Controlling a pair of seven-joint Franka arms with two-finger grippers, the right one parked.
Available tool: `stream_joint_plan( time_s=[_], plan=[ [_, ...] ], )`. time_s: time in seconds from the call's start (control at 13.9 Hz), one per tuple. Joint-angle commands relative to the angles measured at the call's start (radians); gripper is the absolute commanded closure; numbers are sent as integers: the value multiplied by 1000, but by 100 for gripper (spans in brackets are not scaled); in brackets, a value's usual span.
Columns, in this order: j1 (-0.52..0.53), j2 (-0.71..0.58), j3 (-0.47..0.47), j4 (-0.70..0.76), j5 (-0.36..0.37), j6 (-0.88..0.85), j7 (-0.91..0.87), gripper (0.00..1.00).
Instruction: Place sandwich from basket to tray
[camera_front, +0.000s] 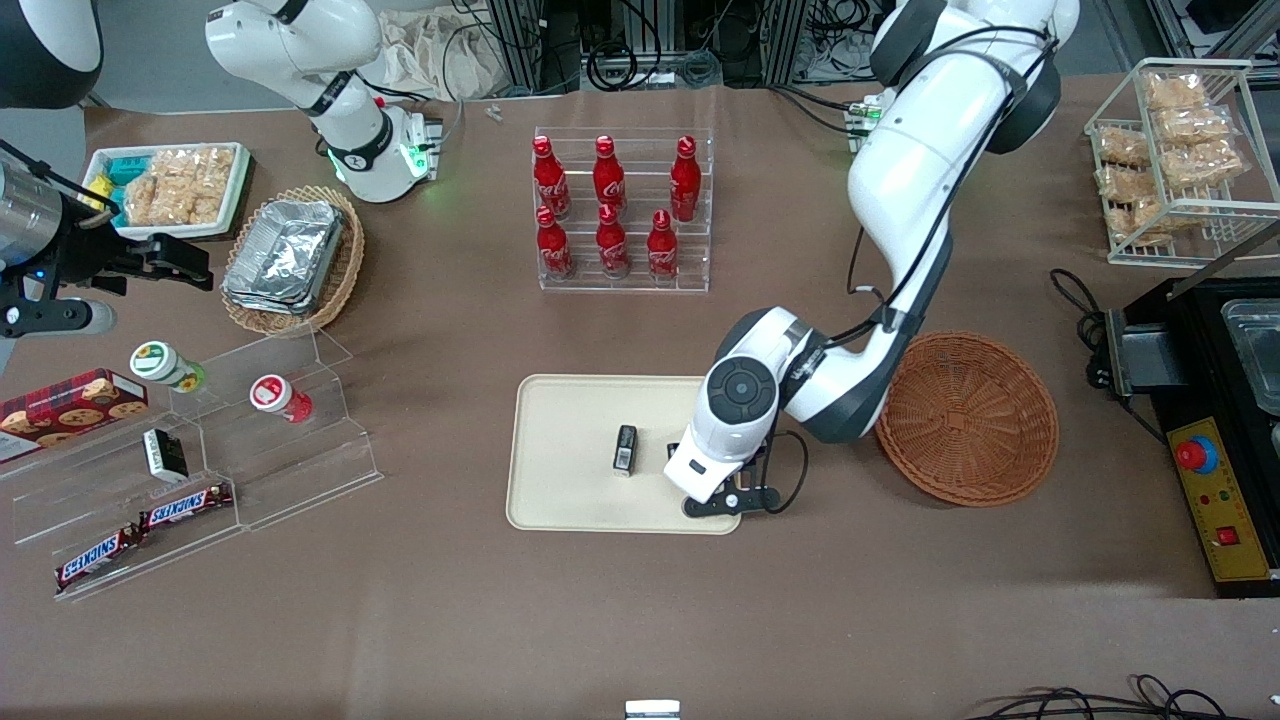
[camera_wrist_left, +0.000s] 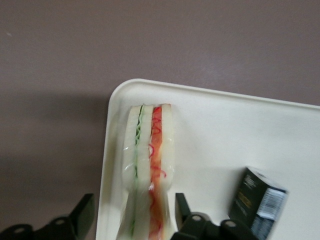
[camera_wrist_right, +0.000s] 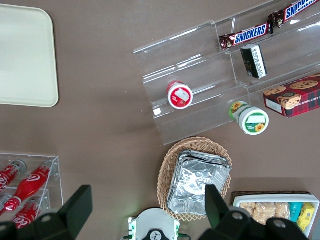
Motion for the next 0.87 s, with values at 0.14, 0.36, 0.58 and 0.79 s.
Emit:
stream_joint_plan(
  time_s=[0.14, 0.36, 0.58, 0.79],
  plan=[
    [96, -298, 12, -70, -62, -207, 6, 1],
    [162, -529, 12, -276, -61, -244, 79, 3],
    [213, -740, 12, -529, -70, -192, 153, 4],
    [325, -887, 15, -714, -179, -132, 339, 3]
  ],
)
